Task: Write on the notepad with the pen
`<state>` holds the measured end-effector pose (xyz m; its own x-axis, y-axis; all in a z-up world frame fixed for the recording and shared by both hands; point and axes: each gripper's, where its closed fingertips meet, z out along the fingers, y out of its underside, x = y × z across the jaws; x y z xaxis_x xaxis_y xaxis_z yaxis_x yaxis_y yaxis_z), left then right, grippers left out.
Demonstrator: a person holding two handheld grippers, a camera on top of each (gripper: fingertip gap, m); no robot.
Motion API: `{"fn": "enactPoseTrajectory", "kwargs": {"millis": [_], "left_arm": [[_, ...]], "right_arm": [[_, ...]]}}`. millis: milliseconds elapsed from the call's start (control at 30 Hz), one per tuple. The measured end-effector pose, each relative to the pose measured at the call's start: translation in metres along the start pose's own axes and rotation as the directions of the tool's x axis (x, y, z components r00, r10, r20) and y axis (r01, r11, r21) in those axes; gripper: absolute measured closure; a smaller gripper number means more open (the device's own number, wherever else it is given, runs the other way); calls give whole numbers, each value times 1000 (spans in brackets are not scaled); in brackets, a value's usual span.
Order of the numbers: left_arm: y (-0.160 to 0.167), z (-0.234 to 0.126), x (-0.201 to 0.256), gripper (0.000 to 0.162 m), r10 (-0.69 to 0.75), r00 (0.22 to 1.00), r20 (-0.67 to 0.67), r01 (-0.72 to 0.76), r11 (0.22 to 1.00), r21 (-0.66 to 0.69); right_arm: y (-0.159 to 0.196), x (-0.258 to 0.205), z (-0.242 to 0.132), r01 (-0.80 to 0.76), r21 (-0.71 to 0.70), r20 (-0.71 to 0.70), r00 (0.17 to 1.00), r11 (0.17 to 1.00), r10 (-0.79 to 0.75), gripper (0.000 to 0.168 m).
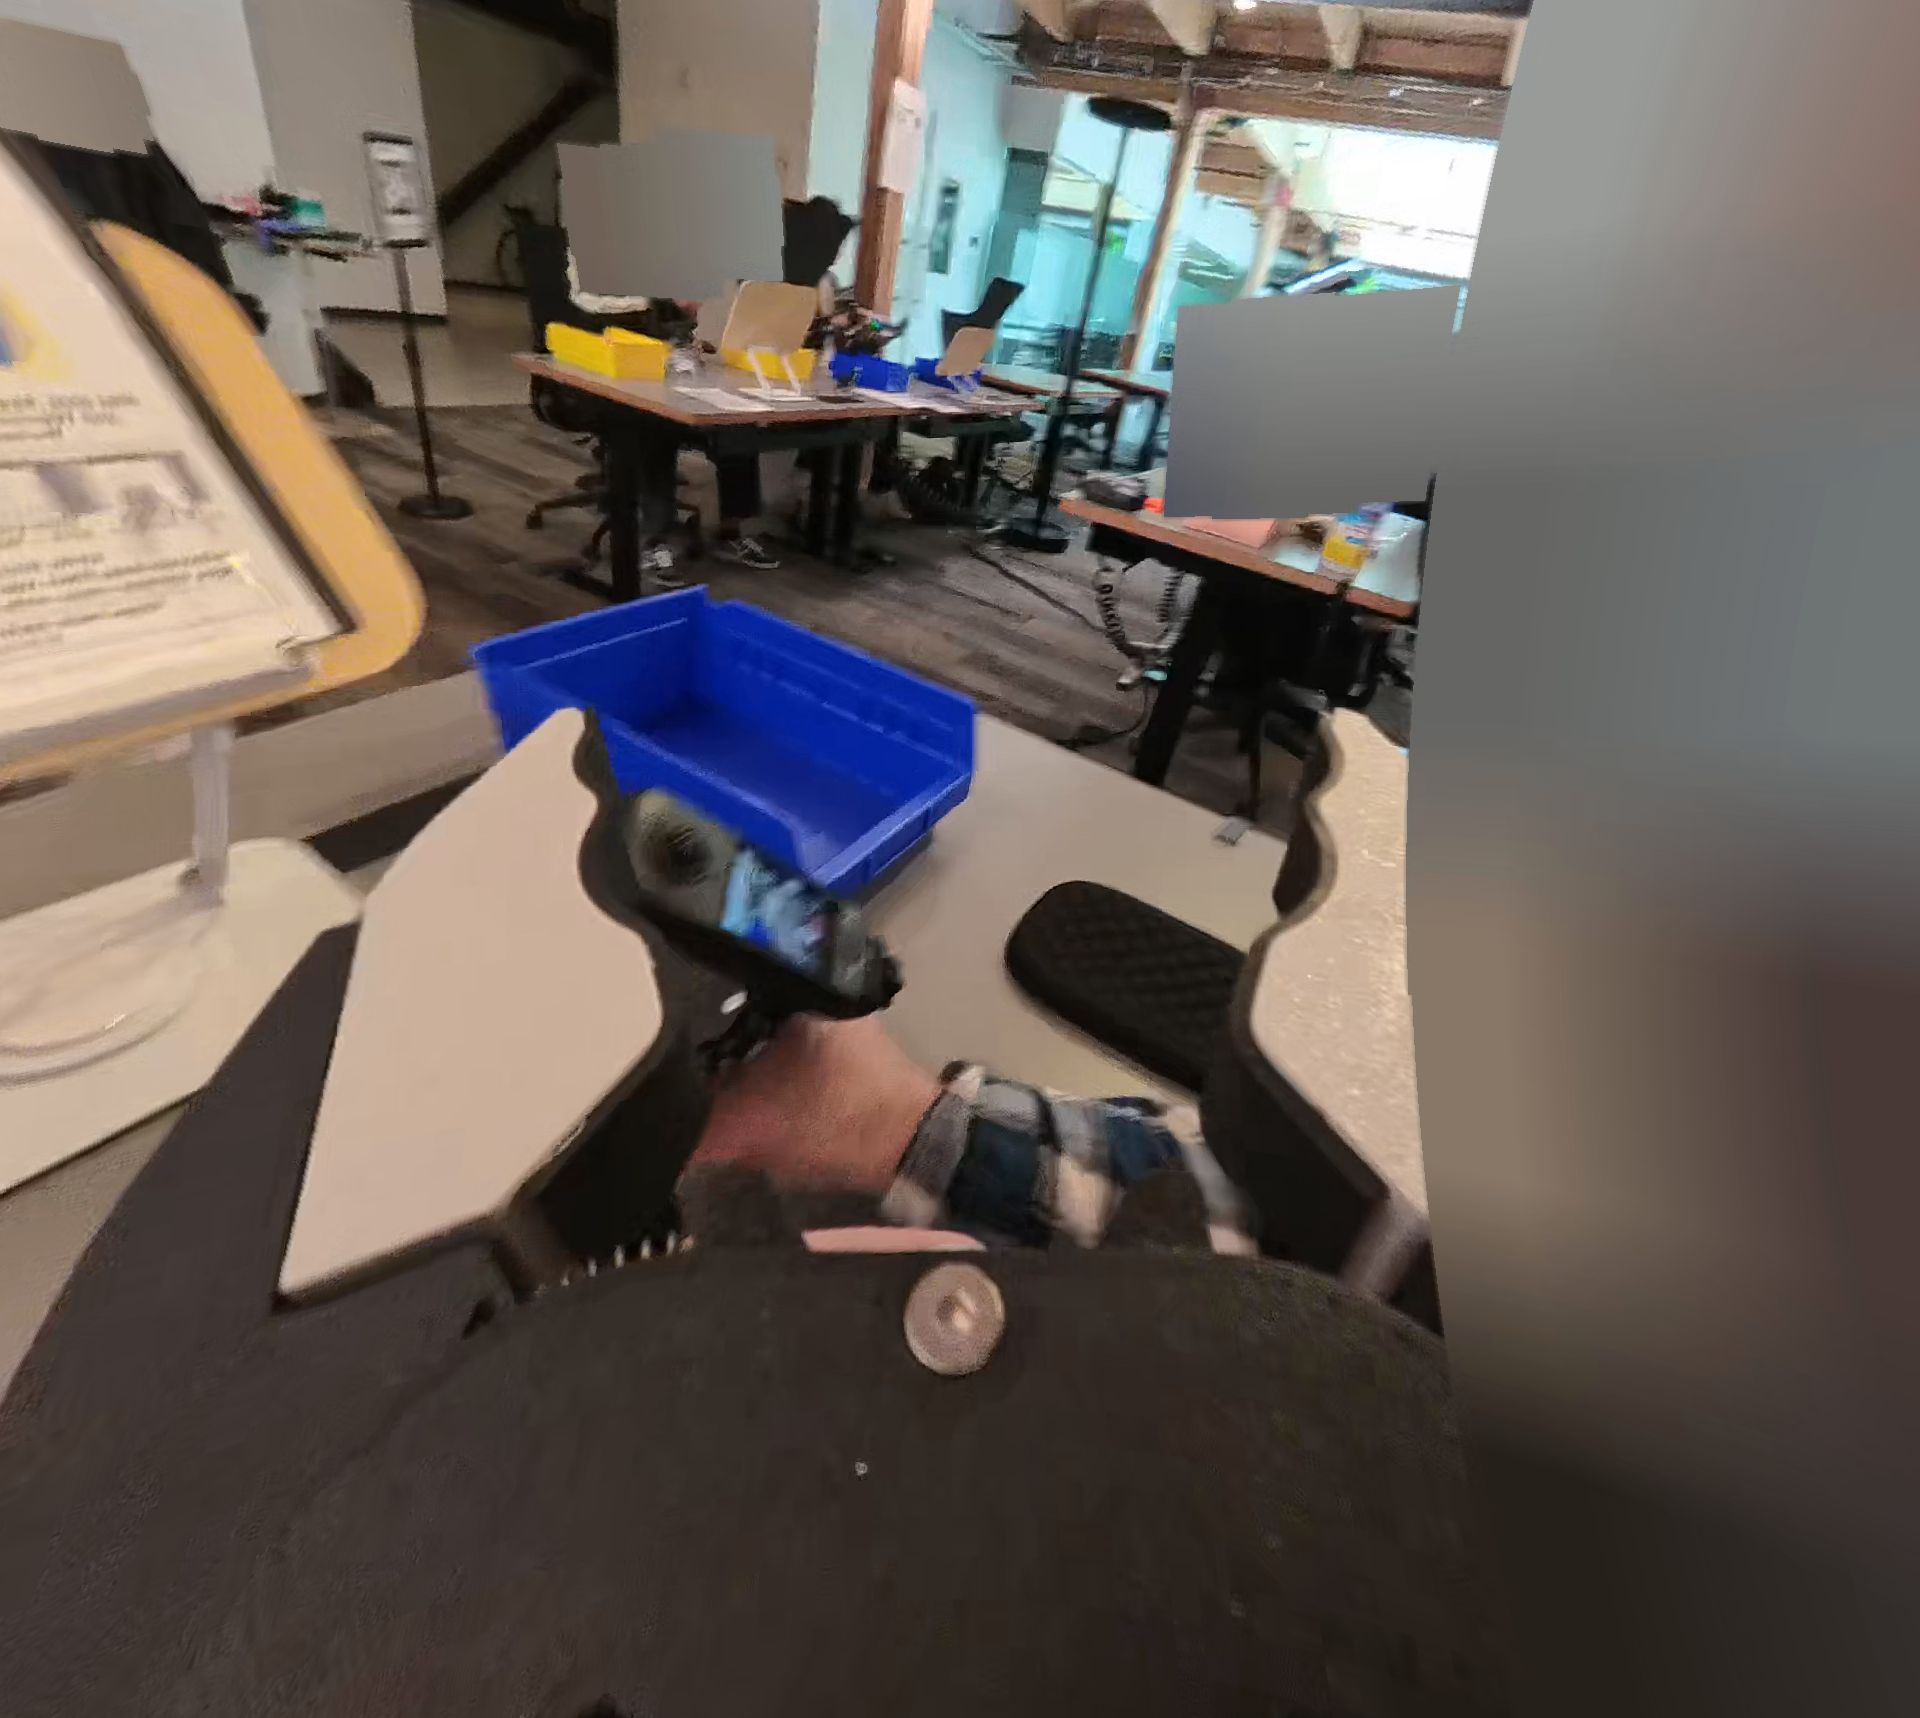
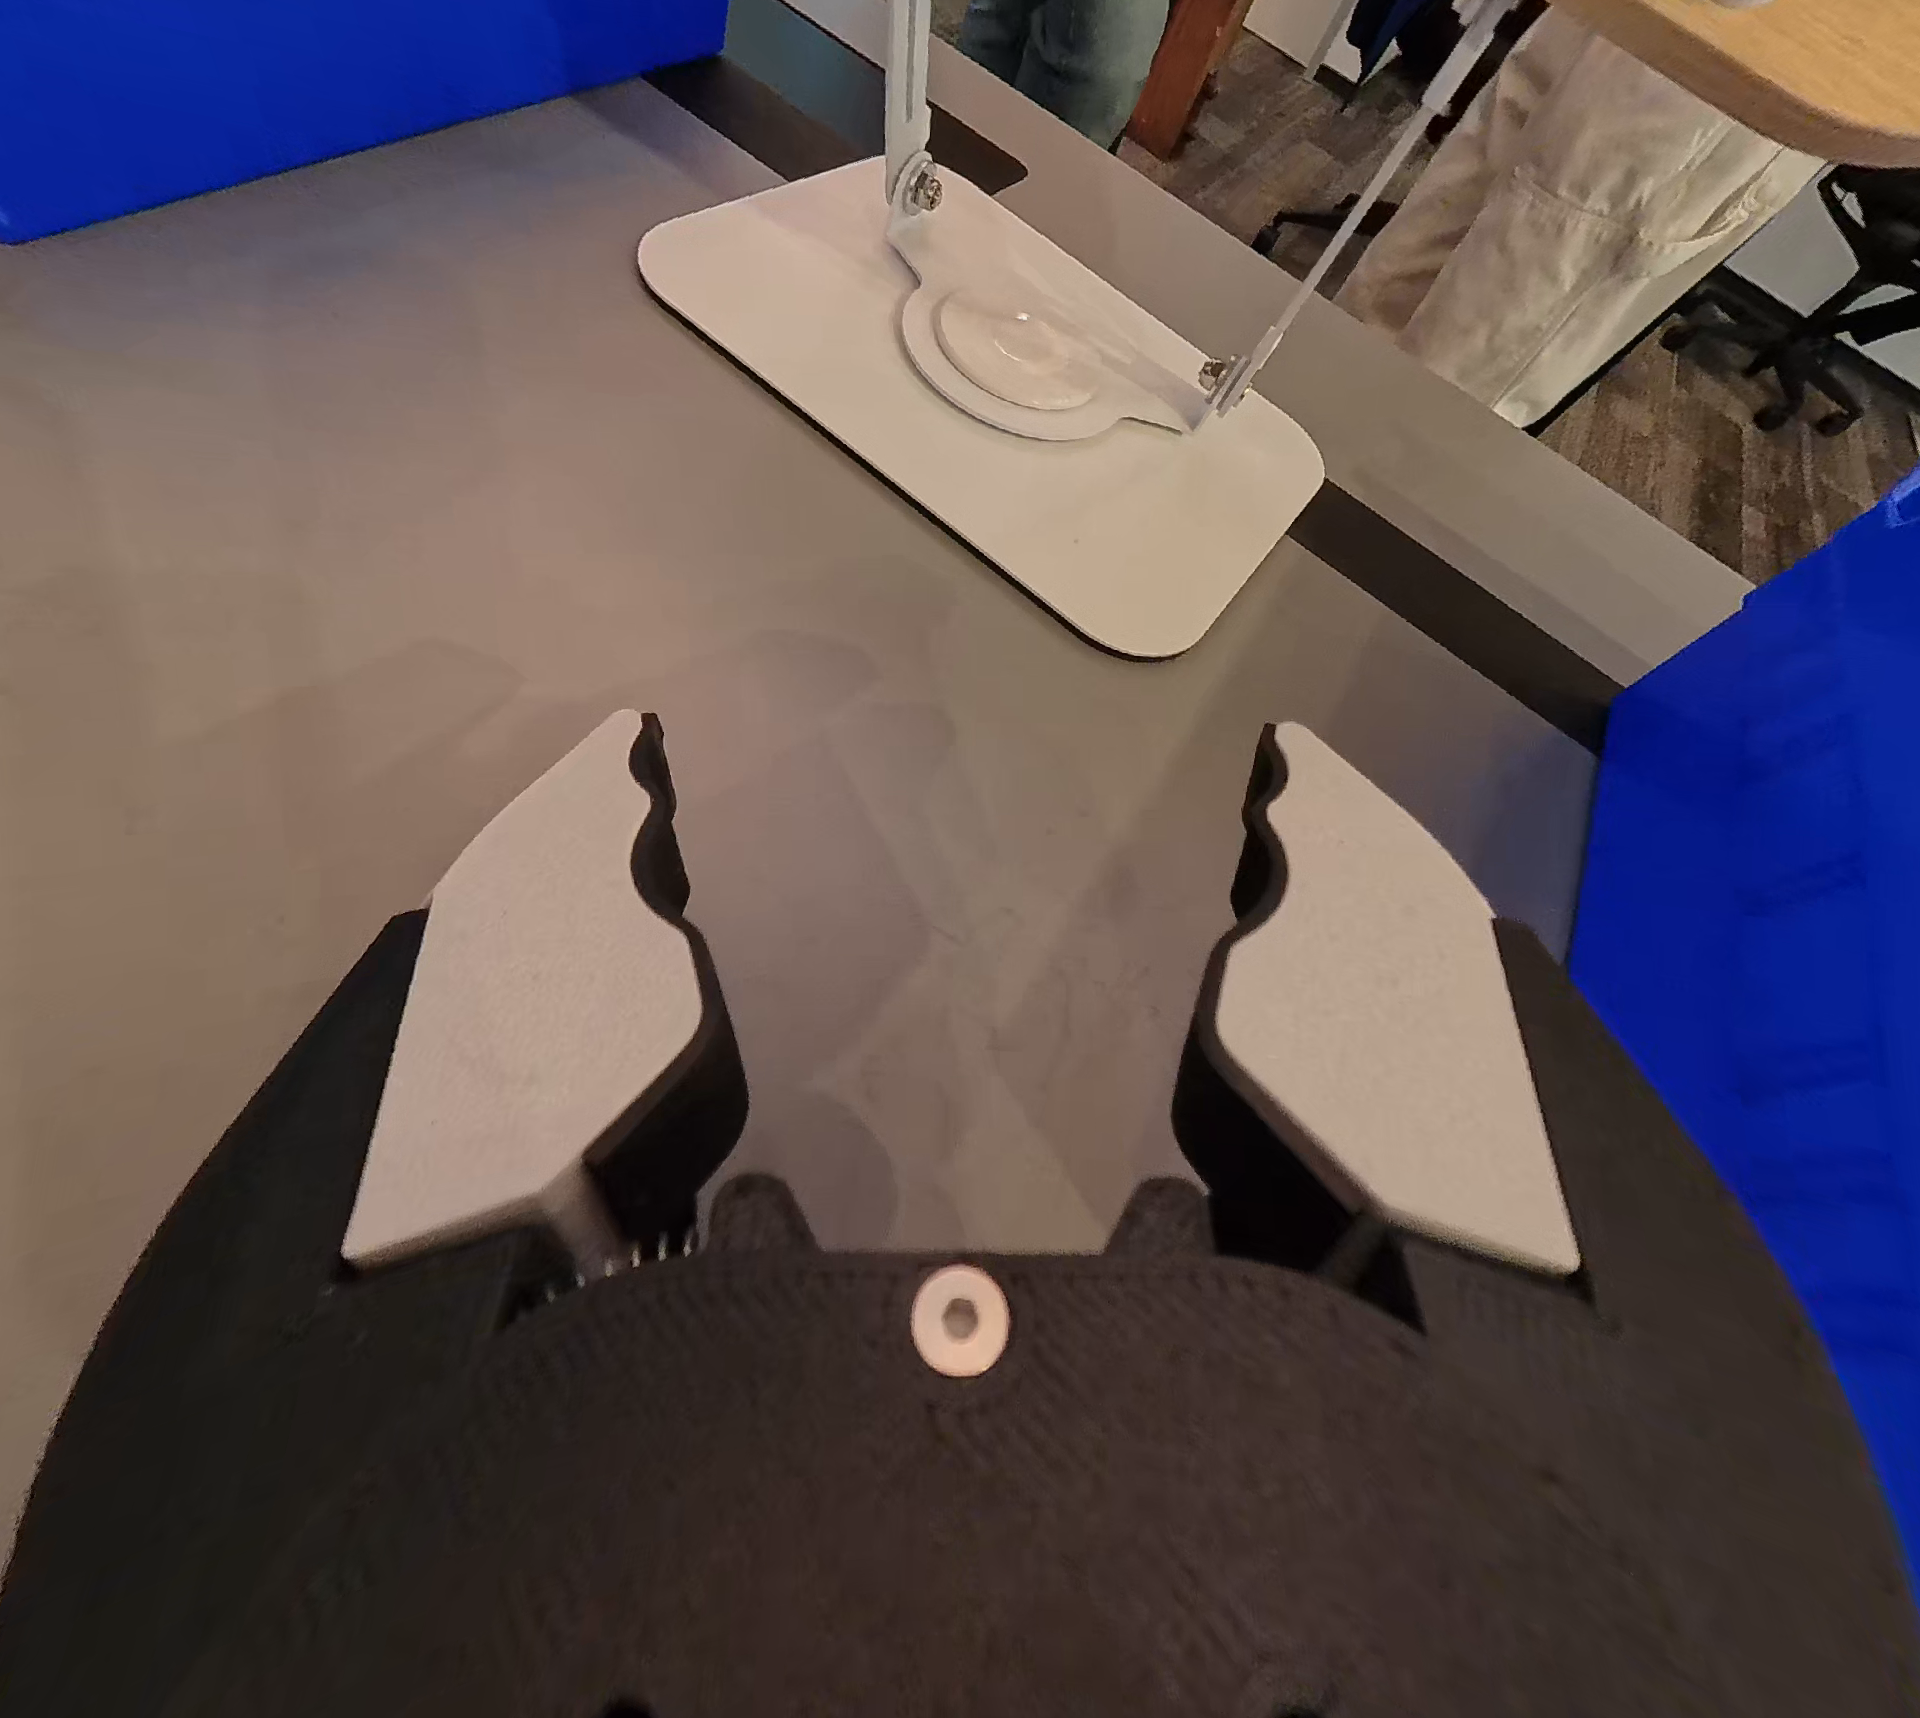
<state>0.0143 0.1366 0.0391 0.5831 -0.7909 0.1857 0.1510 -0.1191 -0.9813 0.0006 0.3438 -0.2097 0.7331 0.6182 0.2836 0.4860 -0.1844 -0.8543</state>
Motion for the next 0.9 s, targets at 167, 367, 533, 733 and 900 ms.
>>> {"fn": "enactPoseTrajectory", "kwargs": {"millis": [167,367,533,733,900], "left_arm": [[28,-42,-123,44,38,947,318,-17,997,-69],[28,-141,-276,59,248,718,650,-89,959,-268],[63,-188,-353,75,294,650,701,79,891,-446],[111,-189,-419,73,311,629,712,245,790,-562],[140,-179,-459,99,317,651,690,359,672,-648]], "right_arm": [[-1,2,-1,-14,8,1,1000,1000,14,63],[1,-2,0,-14,2,17,1000,1000,14,63],[5,-2,3,-34,-12,33,999,999,34,64],[7,-3,3,-40,-17,41,998,999,40,64],[7,-3,3,-43,-19,47,998,999,44,65]]}}
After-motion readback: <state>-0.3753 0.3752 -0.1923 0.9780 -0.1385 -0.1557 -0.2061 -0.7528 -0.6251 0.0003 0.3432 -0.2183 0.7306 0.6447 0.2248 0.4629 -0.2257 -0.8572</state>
